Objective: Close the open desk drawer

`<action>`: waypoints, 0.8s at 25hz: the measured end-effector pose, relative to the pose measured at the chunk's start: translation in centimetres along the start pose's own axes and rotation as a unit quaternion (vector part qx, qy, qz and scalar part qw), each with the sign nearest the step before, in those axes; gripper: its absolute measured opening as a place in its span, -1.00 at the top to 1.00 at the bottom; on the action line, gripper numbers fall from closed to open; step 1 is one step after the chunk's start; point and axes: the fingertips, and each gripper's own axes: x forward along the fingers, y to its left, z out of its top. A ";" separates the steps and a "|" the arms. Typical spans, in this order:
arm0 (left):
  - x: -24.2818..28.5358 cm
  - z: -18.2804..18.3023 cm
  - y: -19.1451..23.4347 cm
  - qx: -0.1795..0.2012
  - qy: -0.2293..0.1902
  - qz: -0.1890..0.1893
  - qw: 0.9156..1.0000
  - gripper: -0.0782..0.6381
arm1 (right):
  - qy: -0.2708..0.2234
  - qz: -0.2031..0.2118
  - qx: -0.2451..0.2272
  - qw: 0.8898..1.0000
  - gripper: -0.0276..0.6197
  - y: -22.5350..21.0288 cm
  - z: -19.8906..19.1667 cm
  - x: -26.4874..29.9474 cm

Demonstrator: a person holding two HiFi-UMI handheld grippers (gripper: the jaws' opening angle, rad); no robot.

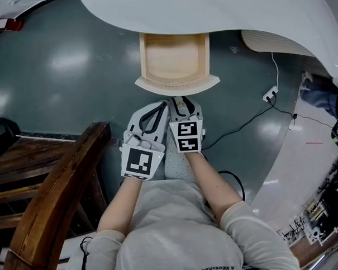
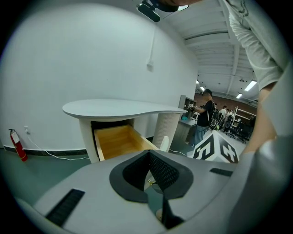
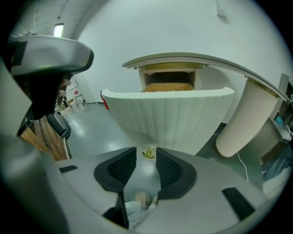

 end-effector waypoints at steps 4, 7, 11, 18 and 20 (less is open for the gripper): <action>0.2 -0.1 0.3 0.000 0.006 -0.001 1.000 0.75 | 0.016 -0.002 0.010 1.000 0.53 -0.2 -0.5 1.0; 0.3 0.0 0.4 0.000 0.009 -0.002 1.000 0.75 | 0.025 -0.003 0.023 0.999 0.52 -0.3 -0.9 1.5; 0.6 0.0 0.8 0.001 0.011 -0.001 1.000 0.76 | 0.036 -0.003 0.026 0.999 0.52 -0.3 -1.1 2.2; 0.8 0.3 1.3 0.001 0.016 0.001 1.000 0.75 | 0.055 -0.007 0.045 0.997 0.54 -0.6 -1.4 2.7; 0.9 0.4 1.3 0.001 0.017 0.001 1.000 0.76 | 0.057 -0.005 0.042 0.997 0.55 -0.6 -1.4 2.7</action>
